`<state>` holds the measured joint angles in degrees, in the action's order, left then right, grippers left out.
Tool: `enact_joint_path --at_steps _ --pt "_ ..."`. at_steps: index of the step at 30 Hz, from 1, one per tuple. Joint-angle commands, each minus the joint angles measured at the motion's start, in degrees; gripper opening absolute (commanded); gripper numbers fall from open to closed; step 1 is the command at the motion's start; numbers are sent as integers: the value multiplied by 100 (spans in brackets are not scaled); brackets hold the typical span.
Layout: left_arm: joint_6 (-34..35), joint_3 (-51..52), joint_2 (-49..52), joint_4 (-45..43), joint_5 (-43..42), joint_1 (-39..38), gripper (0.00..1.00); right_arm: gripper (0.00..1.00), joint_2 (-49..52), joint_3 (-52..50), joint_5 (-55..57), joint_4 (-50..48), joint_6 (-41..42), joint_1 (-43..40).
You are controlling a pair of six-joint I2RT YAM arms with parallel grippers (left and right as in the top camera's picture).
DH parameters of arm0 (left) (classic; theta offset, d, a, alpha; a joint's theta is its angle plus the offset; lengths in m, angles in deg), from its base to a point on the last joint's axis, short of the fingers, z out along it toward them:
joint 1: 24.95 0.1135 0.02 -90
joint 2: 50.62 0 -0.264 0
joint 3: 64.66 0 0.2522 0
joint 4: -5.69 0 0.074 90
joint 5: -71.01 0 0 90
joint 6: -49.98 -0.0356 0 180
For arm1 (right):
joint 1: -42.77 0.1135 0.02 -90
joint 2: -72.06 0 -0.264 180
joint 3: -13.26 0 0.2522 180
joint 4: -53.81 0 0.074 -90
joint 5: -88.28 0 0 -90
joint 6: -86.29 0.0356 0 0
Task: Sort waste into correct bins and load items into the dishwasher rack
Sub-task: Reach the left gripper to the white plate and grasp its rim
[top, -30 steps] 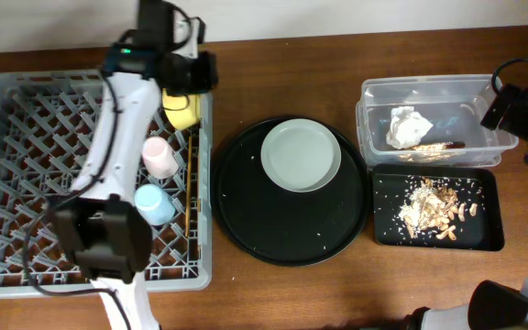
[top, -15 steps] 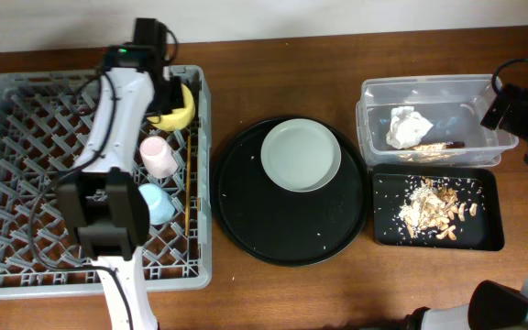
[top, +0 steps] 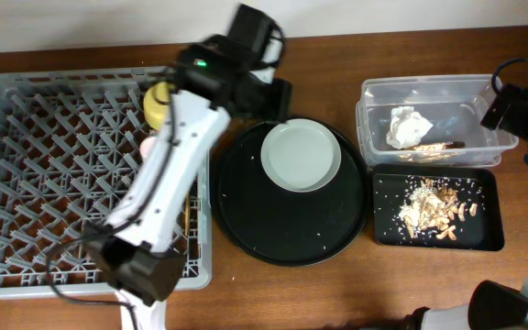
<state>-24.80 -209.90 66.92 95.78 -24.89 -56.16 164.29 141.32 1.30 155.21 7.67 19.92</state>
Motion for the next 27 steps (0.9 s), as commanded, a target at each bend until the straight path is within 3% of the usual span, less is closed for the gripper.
enact_joint_path --at_steps 1,7,9,11,22,24,27 --pt "-7 24 702 -15 -4 -798 65 99 22 42 68 2 -37 -4" --pt "17 24 2205 -210 74 -1709 56 99 22 42 68 2 -37 -4" --pt "17 24 2391 -236 79 -1744 54 99 22 42 68 2 -37 -4" --pt "17 24 2546 -282 79 -1744 46 99 22 42 68 2 -37 -4" --pt "20 31 2876 -621 896 -1738 40 99 22 42 68 2 -37 -4" --pt "17 31 3075 -595 894 -1740 35 99 22 42 68 2 -37 -4" --pt "17 28 3121 -358 896 -1729 3 99 22 42 68 2 -37 -4"
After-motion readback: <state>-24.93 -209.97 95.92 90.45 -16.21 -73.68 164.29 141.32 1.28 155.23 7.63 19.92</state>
